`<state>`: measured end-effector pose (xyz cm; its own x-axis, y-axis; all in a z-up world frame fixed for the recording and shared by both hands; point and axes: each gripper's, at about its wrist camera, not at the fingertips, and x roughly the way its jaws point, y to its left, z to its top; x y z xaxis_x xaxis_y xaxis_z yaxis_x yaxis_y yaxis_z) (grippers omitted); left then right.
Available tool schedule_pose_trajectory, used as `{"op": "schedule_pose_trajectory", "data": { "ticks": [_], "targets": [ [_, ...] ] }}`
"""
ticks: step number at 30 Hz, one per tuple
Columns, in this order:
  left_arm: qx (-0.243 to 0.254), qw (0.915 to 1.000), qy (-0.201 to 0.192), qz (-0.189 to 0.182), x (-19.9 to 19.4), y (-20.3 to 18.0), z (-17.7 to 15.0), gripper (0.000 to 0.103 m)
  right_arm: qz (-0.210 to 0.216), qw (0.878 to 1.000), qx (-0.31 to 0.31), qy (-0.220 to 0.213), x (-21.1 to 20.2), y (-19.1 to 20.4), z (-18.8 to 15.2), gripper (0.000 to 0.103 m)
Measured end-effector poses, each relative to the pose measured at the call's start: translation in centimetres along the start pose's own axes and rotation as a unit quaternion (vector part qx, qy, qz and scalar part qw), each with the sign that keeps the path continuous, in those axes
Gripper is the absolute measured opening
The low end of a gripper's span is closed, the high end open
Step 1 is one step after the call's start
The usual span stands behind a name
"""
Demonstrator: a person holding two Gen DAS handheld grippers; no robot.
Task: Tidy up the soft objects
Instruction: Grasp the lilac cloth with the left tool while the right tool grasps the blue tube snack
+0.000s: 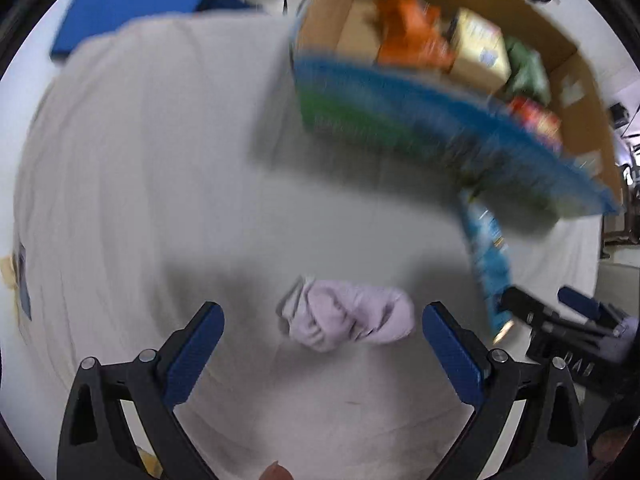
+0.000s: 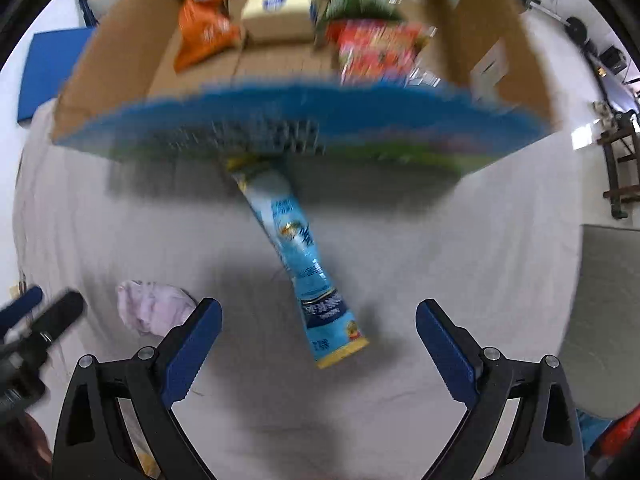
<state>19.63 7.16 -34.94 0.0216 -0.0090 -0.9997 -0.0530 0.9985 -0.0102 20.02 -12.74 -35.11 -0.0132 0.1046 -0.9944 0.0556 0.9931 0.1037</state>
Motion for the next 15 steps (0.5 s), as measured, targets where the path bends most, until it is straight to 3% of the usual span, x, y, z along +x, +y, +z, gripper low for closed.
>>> {"op": "schedule_pose_trajectory", "data": {
  "ticks": [3,6,8,10,15],
  "targets": [
    [-0.004,0.9996,0.028,0.0,2.4,0.1,-0.7,0.102,-0.01,1.0,-0.004,0.019,2.6,0.5,0.0,0.09],
    [-0.048,0.9967,0.056,-0.032,3.9,1.0,-1.5,0.102,-0.019,0.999,-0.005,0.032,4.5,0.8,0.2,0.069],
    [-0.093,0.9902,0.077,-0.068,4.8,1.9,-2.1,0.102,-0.021,0.999,-0.001,0.04,5.5,0.8,0.2,0.05],
    [-0.135,0.9795,0.094,-0.116,5.6,2.5,-2.6,0.102,-0.02,0.999,0.004,0.048,6.0,0.6,-0.2,0.039],
    [-0.194,0.9553,0.118,-0.19,7.4,2.5,-2.5,0.102,-0.025,0.998,0.01,0.061,6.0,-0.3,-2.2,0.035]
  ]
}}
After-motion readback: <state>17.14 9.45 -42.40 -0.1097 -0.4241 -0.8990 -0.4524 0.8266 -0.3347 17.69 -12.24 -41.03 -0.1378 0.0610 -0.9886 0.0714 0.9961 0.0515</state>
